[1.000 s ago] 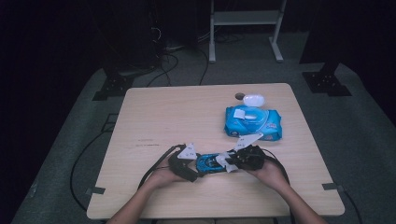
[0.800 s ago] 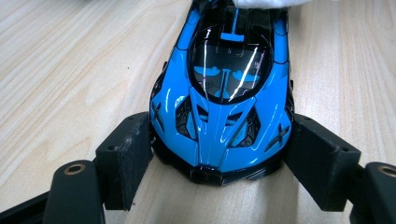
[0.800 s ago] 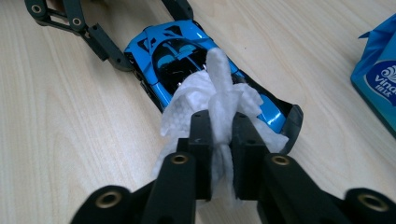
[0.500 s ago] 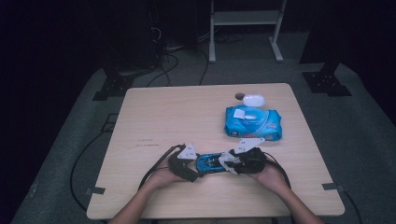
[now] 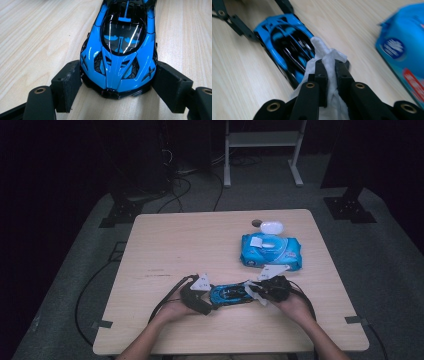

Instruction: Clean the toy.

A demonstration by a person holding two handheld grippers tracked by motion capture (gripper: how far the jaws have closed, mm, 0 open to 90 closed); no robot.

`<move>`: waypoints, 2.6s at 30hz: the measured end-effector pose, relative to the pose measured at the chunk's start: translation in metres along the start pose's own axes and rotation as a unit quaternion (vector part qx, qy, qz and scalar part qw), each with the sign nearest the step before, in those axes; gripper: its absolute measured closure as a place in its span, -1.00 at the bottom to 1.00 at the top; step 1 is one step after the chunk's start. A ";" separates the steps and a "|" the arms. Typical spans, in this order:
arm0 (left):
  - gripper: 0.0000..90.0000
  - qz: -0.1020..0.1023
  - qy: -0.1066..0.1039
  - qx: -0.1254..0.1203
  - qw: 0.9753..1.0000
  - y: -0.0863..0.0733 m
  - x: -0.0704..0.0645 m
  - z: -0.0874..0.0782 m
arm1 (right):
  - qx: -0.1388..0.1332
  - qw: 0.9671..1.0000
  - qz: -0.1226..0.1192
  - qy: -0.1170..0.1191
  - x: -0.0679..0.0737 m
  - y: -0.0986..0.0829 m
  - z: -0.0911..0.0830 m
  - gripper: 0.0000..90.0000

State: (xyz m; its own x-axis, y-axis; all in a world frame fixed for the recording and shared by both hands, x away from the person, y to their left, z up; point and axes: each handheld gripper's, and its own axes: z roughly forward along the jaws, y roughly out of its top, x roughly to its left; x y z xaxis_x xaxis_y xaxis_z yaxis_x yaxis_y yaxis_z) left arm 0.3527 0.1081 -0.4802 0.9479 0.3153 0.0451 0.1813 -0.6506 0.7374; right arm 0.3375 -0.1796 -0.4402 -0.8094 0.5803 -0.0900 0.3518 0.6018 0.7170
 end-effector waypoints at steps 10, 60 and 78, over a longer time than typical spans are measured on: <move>-0.44 0.001 0.005 0.002 1.000 -0.001 -0.001 -0.001 | -0.012 0.999 0.005 0.053 0.015 0.002 0.013 0.83; -0.47 0.001 0.016 0.009 1.000 0.005 0.000 0.002 | -0.007 0.994 -0.011 0.112 0.056 0.054 0.067 0.85; -0.47 0.002 0.016 0.007 1.000 0.005 0.001 0.003 | 0.013 0.994 0.055 0.098 0.012 0.061 0.068 0.86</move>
State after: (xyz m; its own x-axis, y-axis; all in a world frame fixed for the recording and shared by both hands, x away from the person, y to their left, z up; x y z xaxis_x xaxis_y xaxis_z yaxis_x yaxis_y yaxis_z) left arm 0.3550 0.1032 -0.4785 0.9399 0.3344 0.0693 0.1816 -0.6613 0.7278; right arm 0.3815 -0.0983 -0.4443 -0.8411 0.5259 0.1262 0.4526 0.5567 0.6966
